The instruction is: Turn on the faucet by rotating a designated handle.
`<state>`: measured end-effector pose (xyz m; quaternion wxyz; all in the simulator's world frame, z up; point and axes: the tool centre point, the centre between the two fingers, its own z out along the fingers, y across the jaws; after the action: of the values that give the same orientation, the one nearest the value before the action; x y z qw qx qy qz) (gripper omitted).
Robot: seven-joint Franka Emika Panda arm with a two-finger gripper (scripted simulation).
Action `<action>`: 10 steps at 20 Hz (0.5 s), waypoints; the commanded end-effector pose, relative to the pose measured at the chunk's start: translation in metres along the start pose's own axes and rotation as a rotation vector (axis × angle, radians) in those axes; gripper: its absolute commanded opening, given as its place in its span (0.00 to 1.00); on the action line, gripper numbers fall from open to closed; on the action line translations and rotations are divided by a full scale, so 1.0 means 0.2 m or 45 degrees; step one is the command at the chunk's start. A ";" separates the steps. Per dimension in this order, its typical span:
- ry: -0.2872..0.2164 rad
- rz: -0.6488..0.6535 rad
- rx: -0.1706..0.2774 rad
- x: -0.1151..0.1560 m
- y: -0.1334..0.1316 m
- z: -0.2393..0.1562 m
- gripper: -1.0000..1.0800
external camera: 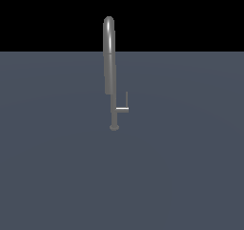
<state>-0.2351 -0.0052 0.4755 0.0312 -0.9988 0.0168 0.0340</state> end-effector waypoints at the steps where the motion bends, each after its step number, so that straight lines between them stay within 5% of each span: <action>1: -0.027 0.028 0.026 0.04 0.00 0.01 0.00; 10: -0.175 0.177 0.170 0.27 -0.01 0.07 0.00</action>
<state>-0.1906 -0.0031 0.4608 0.0862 -0.9892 0.0749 0.0923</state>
